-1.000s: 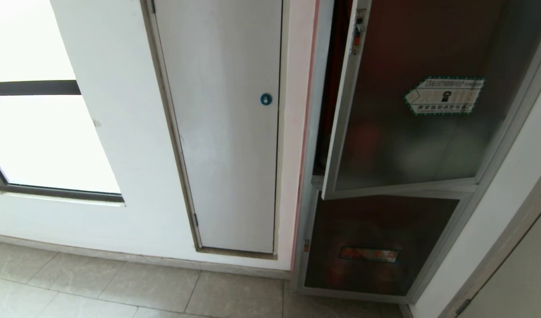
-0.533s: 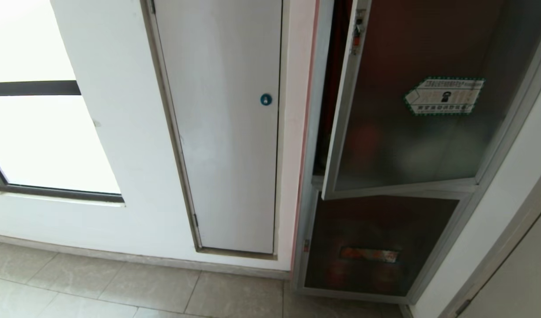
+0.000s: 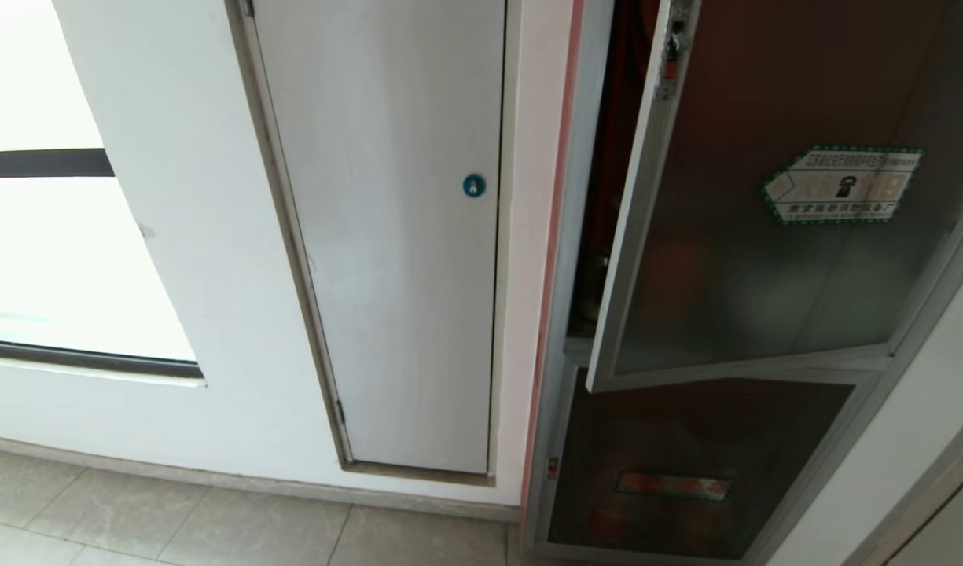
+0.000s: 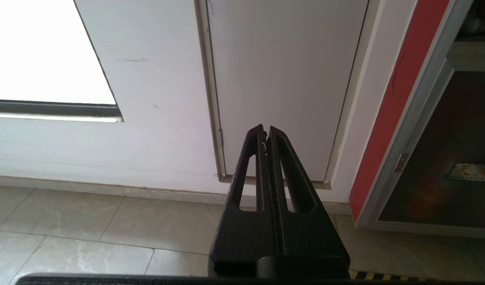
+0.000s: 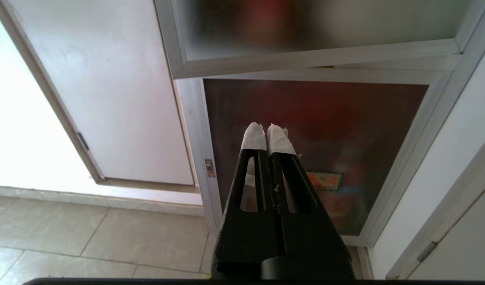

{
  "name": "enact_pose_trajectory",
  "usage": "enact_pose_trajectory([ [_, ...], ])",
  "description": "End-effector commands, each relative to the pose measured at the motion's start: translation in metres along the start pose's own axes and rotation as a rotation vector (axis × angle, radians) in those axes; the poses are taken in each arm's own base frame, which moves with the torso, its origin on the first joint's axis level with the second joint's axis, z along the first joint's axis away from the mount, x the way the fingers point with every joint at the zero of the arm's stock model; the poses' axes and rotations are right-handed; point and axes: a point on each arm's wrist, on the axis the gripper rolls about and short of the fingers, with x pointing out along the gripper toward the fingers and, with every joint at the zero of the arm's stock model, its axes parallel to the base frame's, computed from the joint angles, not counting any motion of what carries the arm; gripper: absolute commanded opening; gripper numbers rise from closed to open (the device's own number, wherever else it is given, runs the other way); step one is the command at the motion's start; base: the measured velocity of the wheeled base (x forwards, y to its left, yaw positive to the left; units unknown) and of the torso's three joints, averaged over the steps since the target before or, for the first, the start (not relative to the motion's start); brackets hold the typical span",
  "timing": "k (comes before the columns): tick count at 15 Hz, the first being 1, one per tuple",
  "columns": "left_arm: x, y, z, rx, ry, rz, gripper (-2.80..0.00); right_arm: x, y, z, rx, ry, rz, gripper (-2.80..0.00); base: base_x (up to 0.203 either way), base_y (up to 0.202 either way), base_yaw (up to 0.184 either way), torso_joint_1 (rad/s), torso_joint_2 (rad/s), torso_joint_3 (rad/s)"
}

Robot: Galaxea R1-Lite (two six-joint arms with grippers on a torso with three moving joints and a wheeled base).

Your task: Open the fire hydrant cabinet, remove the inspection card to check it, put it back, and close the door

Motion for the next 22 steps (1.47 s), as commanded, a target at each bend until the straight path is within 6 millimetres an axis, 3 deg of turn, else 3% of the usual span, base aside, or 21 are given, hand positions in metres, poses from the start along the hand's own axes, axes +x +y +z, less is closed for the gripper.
enact_pose_trajectory([
  [1, 0.0009, 0.0000, -0.0035, 0.000, 0.013, 0.000, -2.80, 0.0003, -0.0001, -0.0008, 0.000, 0.004, -0.001, -2.80, 0.197, 0.000, 0.001, 0.011, 0.00, 0.007],
  [22, 0.0010, 0.0000, -0.0038, 0.000, 0.014, 0.000, -2.80, 0.0003, -0.0001, -0.0008, 0.000, 0.004, 0.000, -2.80, 0.196, 0.000, 0.000, 0.003, 0.00, 0.003],
])
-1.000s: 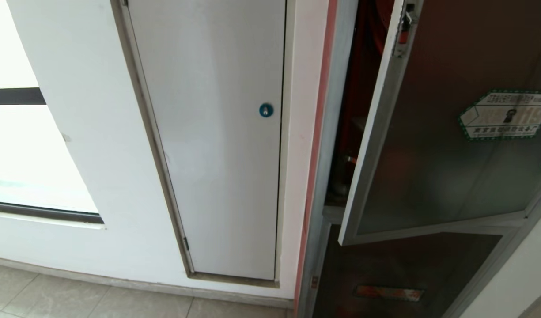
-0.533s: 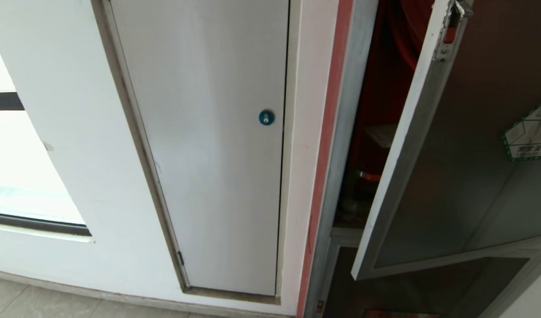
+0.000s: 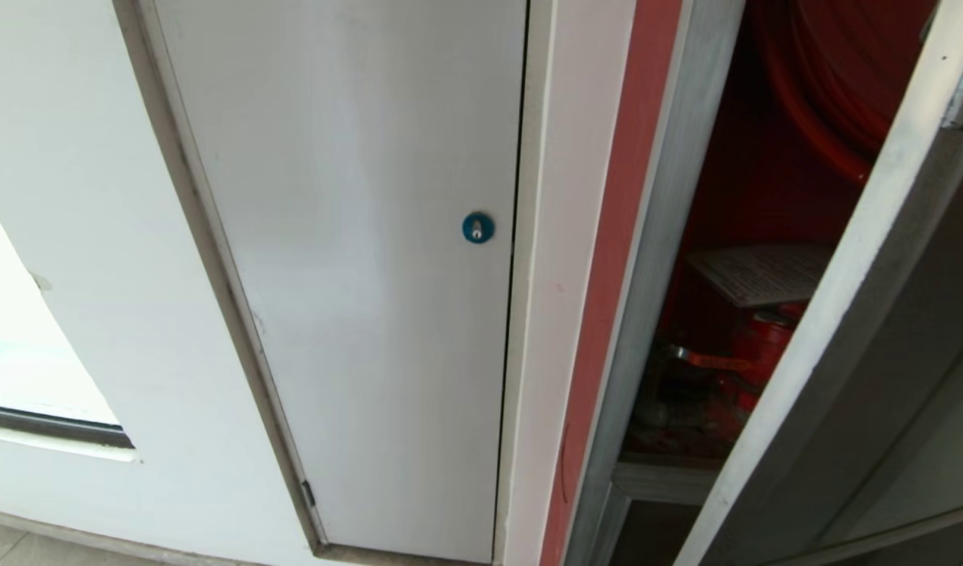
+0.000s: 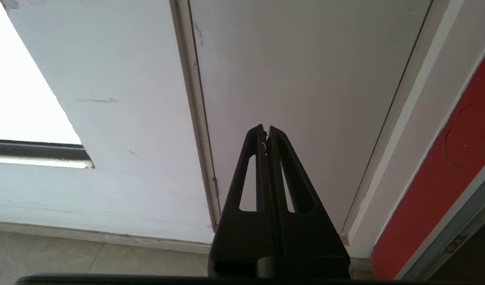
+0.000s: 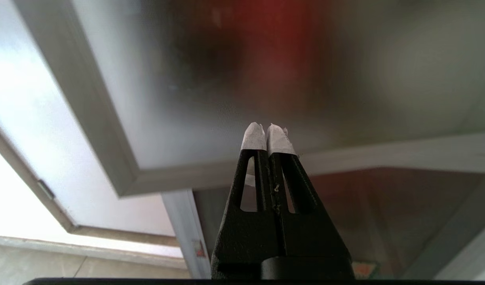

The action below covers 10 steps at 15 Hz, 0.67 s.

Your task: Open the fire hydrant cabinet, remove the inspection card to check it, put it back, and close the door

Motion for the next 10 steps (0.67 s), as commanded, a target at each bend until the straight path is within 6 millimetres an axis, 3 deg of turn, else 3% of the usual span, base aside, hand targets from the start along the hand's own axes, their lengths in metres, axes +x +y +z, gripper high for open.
enact_pose_trajectory([
  [1, 0.0010, 0.0000, -0.0039, -0.001, 0.015, -0.001, -2.80, 0.0003, -0.0001, -0.0008, 0.000, 0.004, -0.001, -2.80, 0.195, 0.000, -0.001, 0.004, 0.00, 0.002],
  [4, 0.0010, 0.0000, -0.0039, -0.001, 0.015, -0.001, -2.80, 0.0003, -0.0001, -0.0008, 0.000, 0.004, -0.001, -2.80, 0.162, 0.000, 0.000, 0.007, 0.00, -0.001],
  [10, 0.0010, 0.0000, -0.0039, -0.001, 0.015, -0.001, -2.80, 0.0003, -0.0001, -0.0006, 0.000, 0.002, -0.001, -2.80, 0.000, 0.000, 0.000, 0.000, 0.00, 0.000],
])
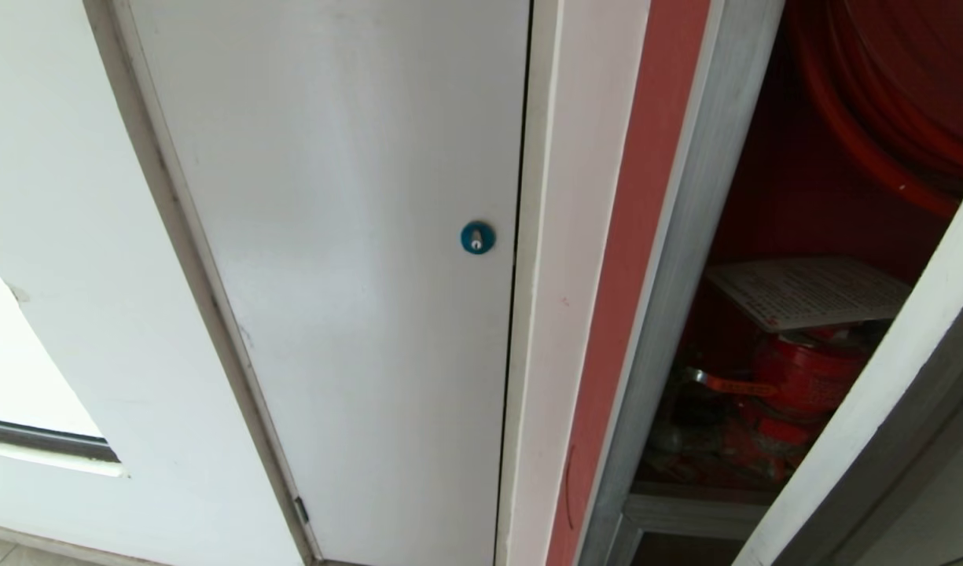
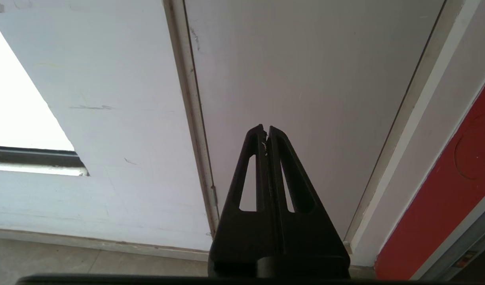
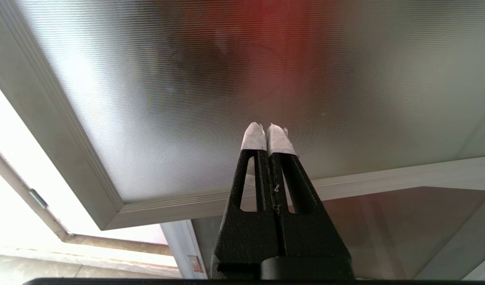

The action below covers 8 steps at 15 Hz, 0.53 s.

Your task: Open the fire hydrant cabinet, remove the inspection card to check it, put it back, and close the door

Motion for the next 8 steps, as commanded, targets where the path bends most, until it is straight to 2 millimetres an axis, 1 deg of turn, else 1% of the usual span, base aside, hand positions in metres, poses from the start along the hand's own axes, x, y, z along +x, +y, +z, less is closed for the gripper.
enact_pose_trajectory([
  [1, 0.0010, 0.0000, -0.0038, 0.000, 0.014, -0.001, -2.80, 0.0003, -0.0001, -0.0008, 0.000, 0.004, -0.001, -2.80, 0.000, 0.000, 0.000, 0.000, 0.00, 0.000],
  [8, 0.0010, 0.0000, -0.0038, 0.000, 0.014, -0.001, -2.80, 0.0003, -0.0001, -0.0008, 0.002, 0.004, -0.001, -2.80, 0.000, 0.000, 0.000, 0.000, 0.00, 0.000],
])
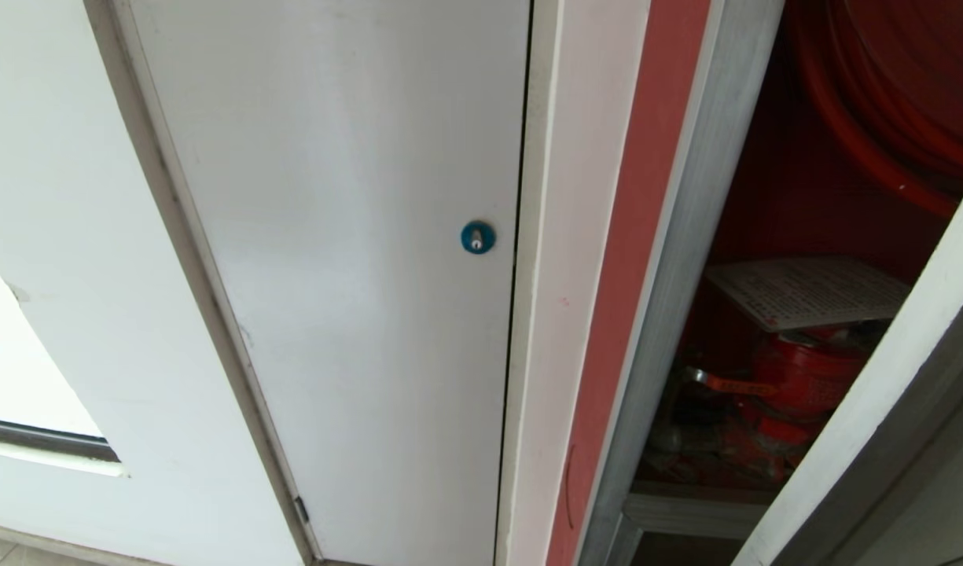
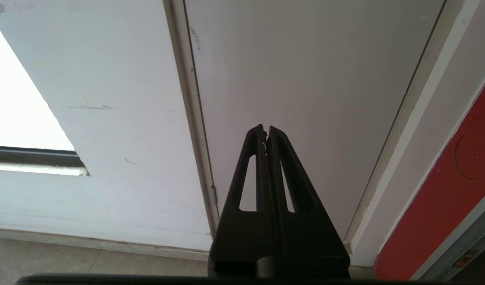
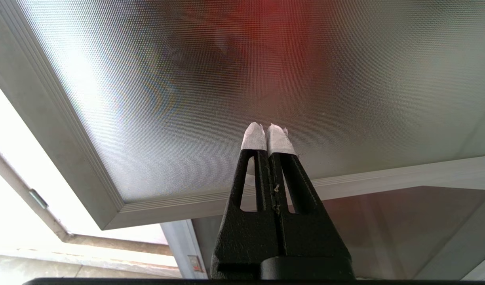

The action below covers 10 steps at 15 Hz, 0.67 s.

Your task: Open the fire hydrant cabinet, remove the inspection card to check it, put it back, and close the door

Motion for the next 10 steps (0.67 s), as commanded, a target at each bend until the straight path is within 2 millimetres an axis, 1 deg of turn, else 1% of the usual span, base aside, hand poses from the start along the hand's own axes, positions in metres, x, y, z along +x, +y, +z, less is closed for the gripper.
enact_pose_trajectory([
  [1, 0.0010, 0.0000, -0.0038, 0.000, 0.014, -0.001, -2.80, 0.0003, -0.0001, -0.0008, 0.001, 0.004, 0.000, -2.80, 0.000, 0.000, 0.000, 0.000, 0.00, 0.000],
  [10, 0.0010, 0.0000, -0.0038, 0.000, 0.014, 0.001, -2.80, 0.0003, -0.0001, -0.0008, -0.001, 0.004, 0.000, -2.80, 0.000, 0.000, 0.000, 0.000, 0.00, 0.000],
])
